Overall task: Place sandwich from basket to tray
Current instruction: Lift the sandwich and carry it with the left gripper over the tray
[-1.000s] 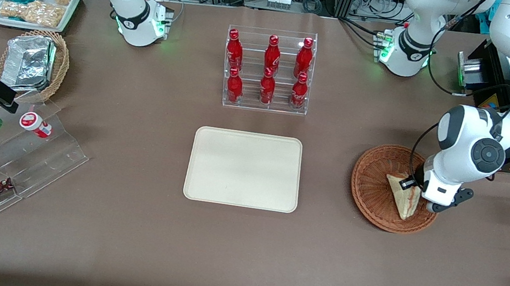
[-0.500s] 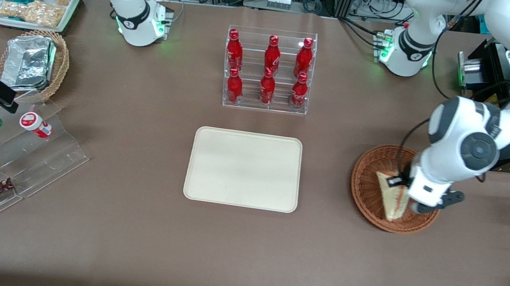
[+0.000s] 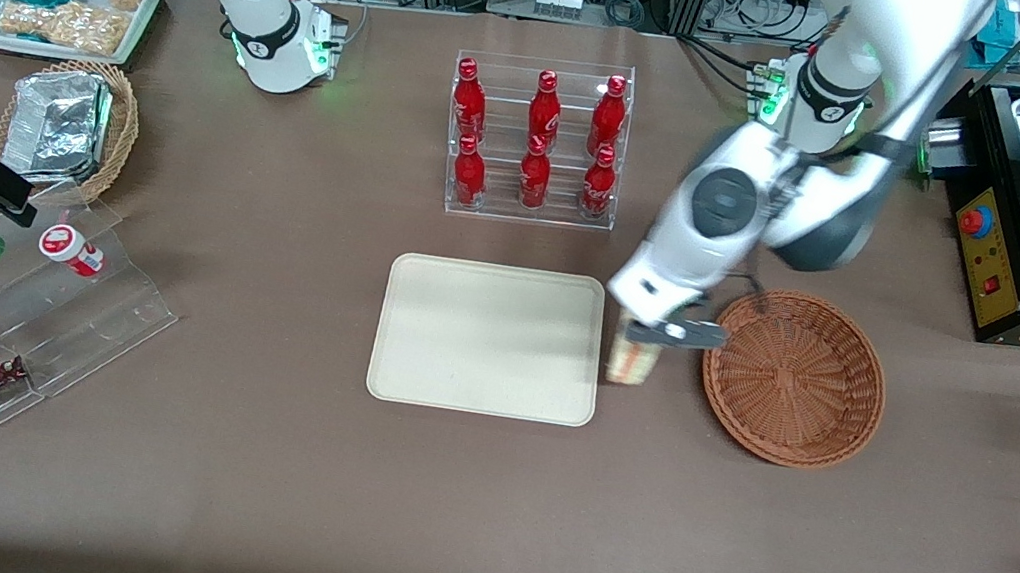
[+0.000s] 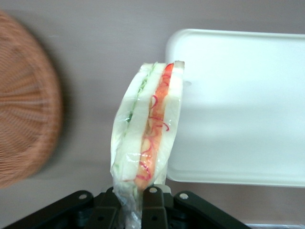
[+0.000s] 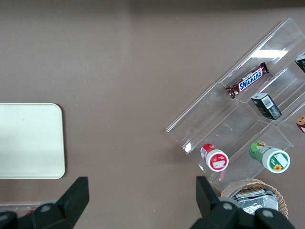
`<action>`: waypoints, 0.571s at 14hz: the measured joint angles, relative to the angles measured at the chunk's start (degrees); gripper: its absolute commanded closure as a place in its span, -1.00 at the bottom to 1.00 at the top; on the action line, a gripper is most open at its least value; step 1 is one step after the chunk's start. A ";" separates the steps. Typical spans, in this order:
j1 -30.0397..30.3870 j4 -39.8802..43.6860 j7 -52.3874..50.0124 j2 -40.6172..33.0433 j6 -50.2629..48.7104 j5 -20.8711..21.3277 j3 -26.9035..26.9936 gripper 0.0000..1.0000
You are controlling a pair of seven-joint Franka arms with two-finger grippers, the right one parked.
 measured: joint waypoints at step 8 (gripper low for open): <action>-12.25 25.78 -15.92 24.22 0.04 8.29 0.50 0.78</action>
